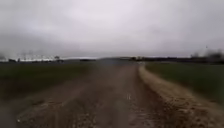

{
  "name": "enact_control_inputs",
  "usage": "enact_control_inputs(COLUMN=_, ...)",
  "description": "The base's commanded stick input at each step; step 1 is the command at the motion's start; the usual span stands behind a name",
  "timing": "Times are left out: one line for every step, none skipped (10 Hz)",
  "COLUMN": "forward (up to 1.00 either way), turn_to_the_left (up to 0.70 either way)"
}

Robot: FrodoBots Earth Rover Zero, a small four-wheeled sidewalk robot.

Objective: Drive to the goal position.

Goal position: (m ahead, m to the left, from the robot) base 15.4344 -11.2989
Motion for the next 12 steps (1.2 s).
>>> enact_control_inputs(forward=0.85, turn_to_the_left=0.0)
enact_control_inputs(forward=0.85, turn_to_the_left=-0.05)
enact_control_inputs(forward=0.85, turn_to_the_left=-0.27)
enact_control_inputs(forward=0.85, turn_to_the_left=-0.33)
enact_control_inputs(forward=0.85, turn_to_the_left=-0.3)
enact_control_inputs(forward=0.85, turn_to_the_left=-0.06)
enact_control_inputs(forward=0.85, turn_to_the_left=0.0)
enact_control_inputs(forward=0.85, turn_to_the_left=0.0)
enact_control_inputs(forward=0.85, turn_to_the_left=0.0)
enact_control_inputs(forward=0.85, turn_to_the_left=0.0)
enact_control_inputs(forward=0.85, turn_to_the_left=0.0)
enact_control_inputs(forward=0.85, turn_to_the_left=0.0)
